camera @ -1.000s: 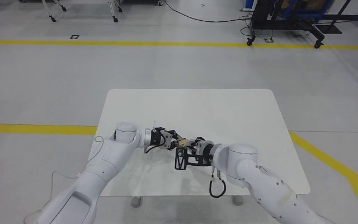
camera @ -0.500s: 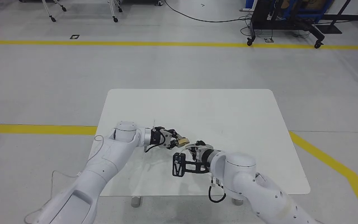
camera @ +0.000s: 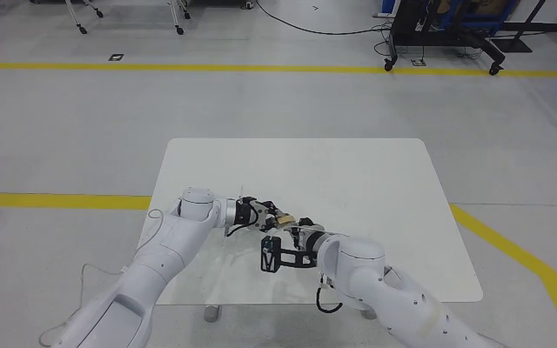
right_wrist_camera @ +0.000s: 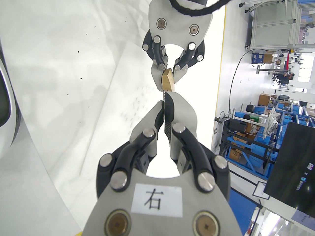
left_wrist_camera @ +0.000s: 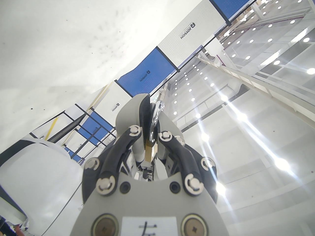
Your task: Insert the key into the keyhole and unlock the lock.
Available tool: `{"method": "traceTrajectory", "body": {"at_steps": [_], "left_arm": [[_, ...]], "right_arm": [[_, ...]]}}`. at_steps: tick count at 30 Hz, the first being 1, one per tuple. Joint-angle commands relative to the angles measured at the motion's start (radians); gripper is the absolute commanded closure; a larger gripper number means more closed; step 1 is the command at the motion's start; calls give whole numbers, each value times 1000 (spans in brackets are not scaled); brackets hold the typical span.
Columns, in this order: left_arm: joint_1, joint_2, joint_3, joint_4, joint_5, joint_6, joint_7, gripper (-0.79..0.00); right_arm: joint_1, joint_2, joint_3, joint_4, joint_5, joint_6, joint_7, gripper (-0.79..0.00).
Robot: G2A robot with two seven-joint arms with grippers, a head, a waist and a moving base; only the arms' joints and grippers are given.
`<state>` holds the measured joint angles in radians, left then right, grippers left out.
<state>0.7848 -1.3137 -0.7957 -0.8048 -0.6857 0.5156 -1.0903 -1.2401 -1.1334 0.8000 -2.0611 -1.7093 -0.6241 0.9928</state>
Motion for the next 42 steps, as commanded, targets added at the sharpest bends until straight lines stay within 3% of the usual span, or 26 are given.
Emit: {"method": "traceTrajectory", "body": {"at_steps": [1, 42], "left_arm": [[0, -1, 0, 0, 0, -1, 1, 0], [19, 1, -17, -20, 2, 14, -5, 0]], "right_arm": [[1, -2, 1, 0, 3, 3, 3, 0], [29, -48, -58, 38, -65, 5, 79, 0]]}}
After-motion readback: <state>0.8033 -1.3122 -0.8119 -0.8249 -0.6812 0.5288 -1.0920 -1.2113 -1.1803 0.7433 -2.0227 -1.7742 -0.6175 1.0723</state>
